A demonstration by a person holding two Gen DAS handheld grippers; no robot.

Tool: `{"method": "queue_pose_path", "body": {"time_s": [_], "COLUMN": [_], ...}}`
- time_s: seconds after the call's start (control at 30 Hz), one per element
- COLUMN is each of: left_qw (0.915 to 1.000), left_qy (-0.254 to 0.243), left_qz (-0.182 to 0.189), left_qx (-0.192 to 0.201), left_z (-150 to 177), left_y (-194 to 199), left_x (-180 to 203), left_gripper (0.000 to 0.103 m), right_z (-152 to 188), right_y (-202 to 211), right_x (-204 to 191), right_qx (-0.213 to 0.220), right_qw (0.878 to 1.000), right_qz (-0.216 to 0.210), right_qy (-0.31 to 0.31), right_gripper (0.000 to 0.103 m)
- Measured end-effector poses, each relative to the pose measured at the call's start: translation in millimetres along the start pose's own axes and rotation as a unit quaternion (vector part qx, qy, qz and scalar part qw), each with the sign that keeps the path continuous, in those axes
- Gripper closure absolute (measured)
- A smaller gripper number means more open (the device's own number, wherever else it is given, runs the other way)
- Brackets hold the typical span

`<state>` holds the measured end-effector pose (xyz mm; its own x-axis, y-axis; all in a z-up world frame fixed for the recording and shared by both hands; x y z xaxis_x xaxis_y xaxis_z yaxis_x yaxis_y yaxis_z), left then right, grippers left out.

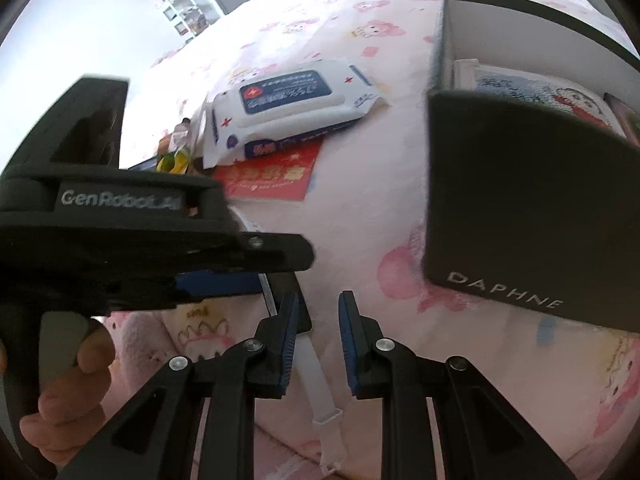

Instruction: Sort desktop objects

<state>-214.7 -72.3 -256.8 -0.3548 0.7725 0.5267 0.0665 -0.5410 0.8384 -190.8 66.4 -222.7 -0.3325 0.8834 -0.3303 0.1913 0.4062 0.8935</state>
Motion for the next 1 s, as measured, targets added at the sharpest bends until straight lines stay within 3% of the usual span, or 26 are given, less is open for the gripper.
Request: {"method": "queue_pose_path", "body": {"time_s": [0.2, 0.33, 0.4, 0.6, 0.77, 0.87, 0.93, 1.0], "left_qw": [0.9998, 0.9992, 0.9993, 0.9983, 0.9938, 0.9897, 0.9856, 0.9807], "left_qy": [-0.005, -0.015, -0.014, -0.042, -0.068, -0.083, -0.096, -0.112], "left_qz": [-0.019, -0.037, -0.034, 0.028, 0.069, 0.097, 0.123, 0.145], "left_qx": [-0.003, -0.006, 0.000, 0.030, 0.055, 0.064, 0.065, 0.068], "left_z": [0.8, 2.3, 4.2, 12.7, 17.7, 19.8, 20.3, 21.6], "left_y": [-4.6, -10.0, -8.8, 10.4, 25.4, 36.8, 45.8, 54.9], "left_x": [0.3, 3.1, 4.3, 17.6, 30.8, 37.0, 49.9, 64.3], "left_gripper": [0.062, 0.093, 0.096, 0.096, 0.096, 0.096, 0.096, 0.096], "right_z": [11.2, 15.7, 13.2, 14.9, 36.7, 34.6, 37.6, 39.6], "right_y": [-14.3, -18.8, -12.1, 29.1, 46.6, 60.7, 93.7, 113.9], "right_x": [-9.6, -24.5, -24.5, 10.7, 32.0, 20.5, 12.1, 5.9], "right_qx": [-0.038, -0.058, -0.055, -0.022, -0.025, -0.008, 0.007, 0.026], "right_qw": [0.999, 0.996, 0.996, 0.998, 0.996, 0.996, 0.996, 0.994], "right_qz": [-0.027, -0.007, -0.010, -0.023, -0.086, -0.086, -0.086, -0.089], "right_qy": [0.024, 0.069, 0.074, 0.047, -0.001, 0.015, 0.033, 0.052], "right_gripper": [0.085, 0.083, 0.083, 0.082, 0.079, 0.075, 0.063, 0.059]}}
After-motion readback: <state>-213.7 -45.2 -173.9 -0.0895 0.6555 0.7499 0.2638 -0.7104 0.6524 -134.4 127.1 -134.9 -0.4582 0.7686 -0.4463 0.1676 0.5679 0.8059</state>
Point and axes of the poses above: each gripper's, at about its wrist camera, not at the fingertips, and y roughly against the way its jaws point, x to its right, z to its underside, the point moved 1 cm from there along -y, roughly the way its jaws point, and after that the axes turned 7 degrees about -x, right-handed, at the moved point
